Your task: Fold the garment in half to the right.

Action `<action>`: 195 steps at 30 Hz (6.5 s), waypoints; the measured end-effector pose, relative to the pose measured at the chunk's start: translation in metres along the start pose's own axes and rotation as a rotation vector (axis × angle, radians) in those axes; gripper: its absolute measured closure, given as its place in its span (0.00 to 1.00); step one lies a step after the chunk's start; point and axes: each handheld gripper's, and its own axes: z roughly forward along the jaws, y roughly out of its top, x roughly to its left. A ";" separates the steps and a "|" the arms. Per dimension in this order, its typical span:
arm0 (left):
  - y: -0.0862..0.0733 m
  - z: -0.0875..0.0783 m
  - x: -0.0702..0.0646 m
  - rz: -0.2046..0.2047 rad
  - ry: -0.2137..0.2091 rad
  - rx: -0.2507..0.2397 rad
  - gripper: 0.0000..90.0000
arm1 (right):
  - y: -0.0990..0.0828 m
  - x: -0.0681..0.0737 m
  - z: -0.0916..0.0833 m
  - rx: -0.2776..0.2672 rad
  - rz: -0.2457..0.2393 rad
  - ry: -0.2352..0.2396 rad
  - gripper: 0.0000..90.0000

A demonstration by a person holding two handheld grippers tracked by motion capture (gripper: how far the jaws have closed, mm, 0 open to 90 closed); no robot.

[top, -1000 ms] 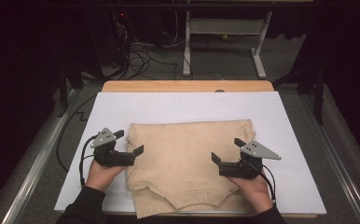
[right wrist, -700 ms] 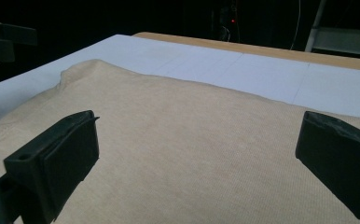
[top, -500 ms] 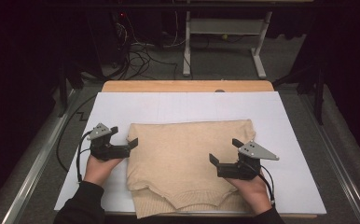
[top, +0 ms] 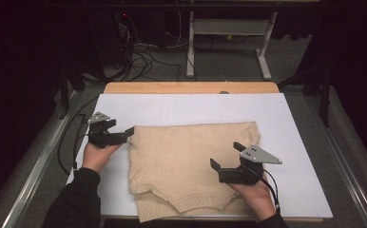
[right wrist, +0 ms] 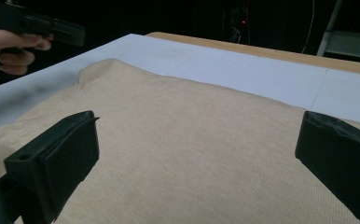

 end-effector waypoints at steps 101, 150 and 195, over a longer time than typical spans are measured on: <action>-0.019 0.053 0.001 -0.008 -0.054 0.101 0.80 | -0.021 0.207 0.121 0.473 -0.439 0.239 0.87; -0.008 0.046 -0.012 -0.020 0.064 -0.004 0.90 | 0.011 0.182 0.089 0.242 -0.368 0.267 0.90; 0.005 0.031 -0.010 -0.079 0.053 -0.123 0.90 | 0.032 0.185 0.085 0.180 -0.357 0.270 0.90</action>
